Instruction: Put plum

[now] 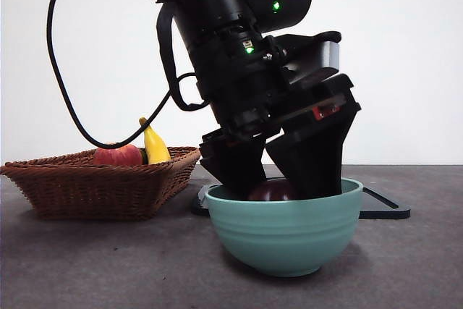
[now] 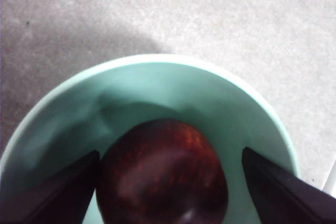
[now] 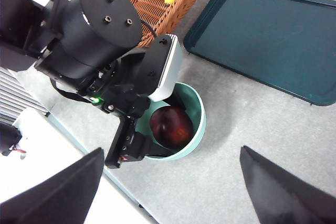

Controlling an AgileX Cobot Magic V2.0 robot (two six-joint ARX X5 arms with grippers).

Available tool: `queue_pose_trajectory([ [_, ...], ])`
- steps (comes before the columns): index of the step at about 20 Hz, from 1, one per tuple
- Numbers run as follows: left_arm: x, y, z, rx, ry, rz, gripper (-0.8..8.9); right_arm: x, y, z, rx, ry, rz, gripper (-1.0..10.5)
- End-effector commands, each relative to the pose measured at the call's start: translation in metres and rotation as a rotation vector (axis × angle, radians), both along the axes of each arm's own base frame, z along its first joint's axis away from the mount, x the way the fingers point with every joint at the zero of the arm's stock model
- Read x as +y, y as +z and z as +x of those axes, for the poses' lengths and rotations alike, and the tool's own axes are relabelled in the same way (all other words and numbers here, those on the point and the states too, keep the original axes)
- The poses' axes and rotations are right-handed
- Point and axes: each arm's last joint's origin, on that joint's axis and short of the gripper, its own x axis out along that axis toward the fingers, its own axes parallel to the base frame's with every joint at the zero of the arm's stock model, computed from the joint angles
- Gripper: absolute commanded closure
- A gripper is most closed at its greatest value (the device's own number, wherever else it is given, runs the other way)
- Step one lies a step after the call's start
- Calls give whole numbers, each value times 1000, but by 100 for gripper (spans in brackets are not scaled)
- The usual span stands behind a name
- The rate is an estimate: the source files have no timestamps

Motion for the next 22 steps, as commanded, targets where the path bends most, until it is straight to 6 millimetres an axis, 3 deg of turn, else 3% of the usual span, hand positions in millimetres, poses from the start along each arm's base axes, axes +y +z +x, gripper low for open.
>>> queue_pose_trajectory([
  [1,-5,21,-2,-37,-8,-49,377,1,5,1,-13,1,5,532],
  [5,3,62,-2,-102,3,-136,377,1,5,1,-12,1,5,532],
  [8,21,95,-3,-162,35,-213,377,1,5,1,-13,1,5,532],
  [12,68,146,1,-258,159,-335,377,1,5,1,-13,1,5,532],
  [15,115,182,-1,-340,279,-407,377,1,5,1,-13,1,5,532],
  [19,172,206,-14,-392,417,-400,378,1,5,1,-13,1,5,532],
  [22,202,208,-27,-345,450,-428,378,1,5,2,-17,1,5,532],
])
